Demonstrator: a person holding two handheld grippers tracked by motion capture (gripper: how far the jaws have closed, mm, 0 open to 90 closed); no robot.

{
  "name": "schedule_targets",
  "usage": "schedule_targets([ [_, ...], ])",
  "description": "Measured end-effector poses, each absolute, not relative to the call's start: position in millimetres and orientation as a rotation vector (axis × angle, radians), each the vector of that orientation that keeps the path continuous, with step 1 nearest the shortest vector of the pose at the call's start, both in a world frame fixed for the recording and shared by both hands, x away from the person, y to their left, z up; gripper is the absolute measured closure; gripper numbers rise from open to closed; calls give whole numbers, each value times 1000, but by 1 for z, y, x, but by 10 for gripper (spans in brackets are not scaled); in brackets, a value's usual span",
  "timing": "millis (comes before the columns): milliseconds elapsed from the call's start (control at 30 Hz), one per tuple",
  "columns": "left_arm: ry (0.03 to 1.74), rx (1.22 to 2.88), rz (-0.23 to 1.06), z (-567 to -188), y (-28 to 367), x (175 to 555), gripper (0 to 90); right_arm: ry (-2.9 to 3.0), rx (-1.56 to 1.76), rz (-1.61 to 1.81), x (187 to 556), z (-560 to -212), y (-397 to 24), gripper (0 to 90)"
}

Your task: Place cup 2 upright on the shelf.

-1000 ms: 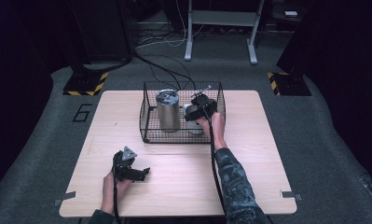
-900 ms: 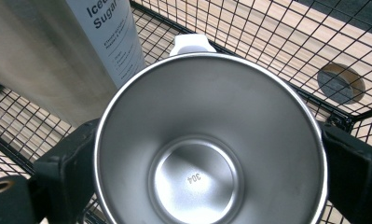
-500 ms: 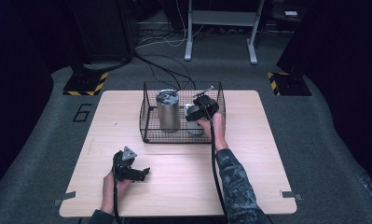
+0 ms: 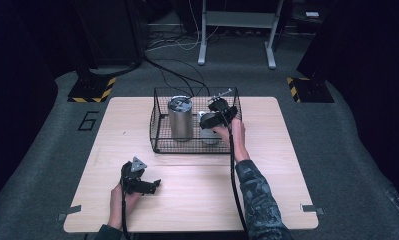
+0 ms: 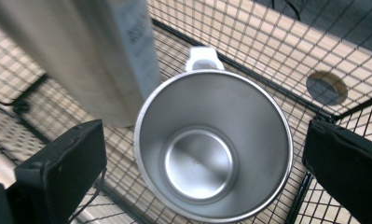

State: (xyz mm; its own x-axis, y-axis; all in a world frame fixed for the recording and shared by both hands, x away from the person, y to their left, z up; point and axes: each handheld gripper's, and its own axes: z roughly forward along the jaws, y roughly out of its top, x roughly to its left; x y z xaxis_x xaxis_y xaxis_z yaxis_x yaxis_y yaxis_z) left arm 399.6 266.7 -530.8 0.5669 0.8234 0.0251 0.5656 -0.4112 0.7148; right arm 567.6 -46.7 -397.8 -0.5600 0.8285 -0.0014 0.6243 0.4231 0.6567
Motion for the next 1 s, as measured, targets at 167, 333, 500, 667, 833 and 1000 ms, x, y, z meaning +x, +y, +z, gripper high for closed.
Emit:
schedule_targets([
  [167, 1110, 2121, 498, -531, 266, 400, 3, 2365, 1208, 958, 555, -385, -51, 0],
  [333, 1111, 2119, 497, -531, 266, 400, 3, 2360, 1129, 1004, 528, -372, -56, 0],
  [500, 1110, 2121, 497, -531, 266, 400, 3, 2350, 1078, 1001, 511, -369, -57, 0],
  [667, 1105, 2131, 497, -531, 267, 400, 3, 2345, 1021, 998, 488, -369, -65, 0],
  [833, 1106, 2130, 497, -531, 267, 400, 3, 2333, 1024, 1001, 462, -380, -77, 0],
  [1000, 1101, 2137, 498, -531, 267, 400, 3, 2321, 1039, 1010, 448, -391, -89, 0],
])
